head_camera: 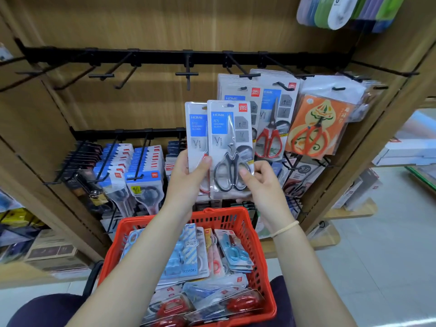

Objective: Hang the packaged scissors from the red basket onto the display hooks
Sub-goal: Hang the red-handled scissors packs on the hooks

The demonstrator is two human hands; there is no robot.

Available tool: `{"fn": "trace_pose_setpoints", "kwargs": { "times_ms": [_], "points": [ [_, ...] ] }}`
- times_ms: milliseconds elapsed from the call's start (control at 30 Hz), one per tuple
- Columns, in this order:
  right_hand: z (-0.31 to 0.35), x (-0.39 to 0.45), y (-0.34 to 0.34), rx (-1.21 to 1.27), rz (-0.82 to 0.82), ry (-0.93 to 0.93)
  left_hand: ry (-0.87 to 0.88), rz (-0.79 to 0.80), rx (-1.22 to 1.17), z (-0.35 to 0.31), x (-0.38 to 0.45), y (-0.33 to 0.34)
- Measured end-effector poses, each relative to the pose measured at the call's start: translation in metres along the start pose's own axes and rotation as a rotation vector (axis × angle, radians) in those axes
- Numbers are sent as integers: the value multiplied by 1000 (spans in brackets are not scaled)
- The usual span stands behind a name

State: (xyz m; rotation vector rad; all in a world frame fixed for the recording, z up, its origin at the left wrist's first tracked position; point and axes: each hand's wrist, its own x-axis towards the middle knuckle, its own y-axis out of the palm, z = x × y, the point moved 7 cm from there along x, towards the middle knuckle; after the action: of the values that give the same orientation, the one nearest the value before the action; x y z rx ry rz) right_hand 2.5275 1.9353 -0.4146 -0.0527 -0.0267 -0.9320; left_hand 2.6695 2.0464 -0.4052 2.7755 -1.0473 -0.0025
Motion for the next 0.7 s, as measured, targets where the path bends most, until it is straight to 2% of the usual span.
{"fn": "trace_pose_setpoints", "kwargs": {
  "times_ms": [267, 700],
  "points": [
    [14, 6, -18, 140, -187, -81, -30, -80, -10, 2, 0, -26],
    [14, 29, -14, 45, -256, -49, -13, -67, -46, -5, 0, -31]
  ]
}}
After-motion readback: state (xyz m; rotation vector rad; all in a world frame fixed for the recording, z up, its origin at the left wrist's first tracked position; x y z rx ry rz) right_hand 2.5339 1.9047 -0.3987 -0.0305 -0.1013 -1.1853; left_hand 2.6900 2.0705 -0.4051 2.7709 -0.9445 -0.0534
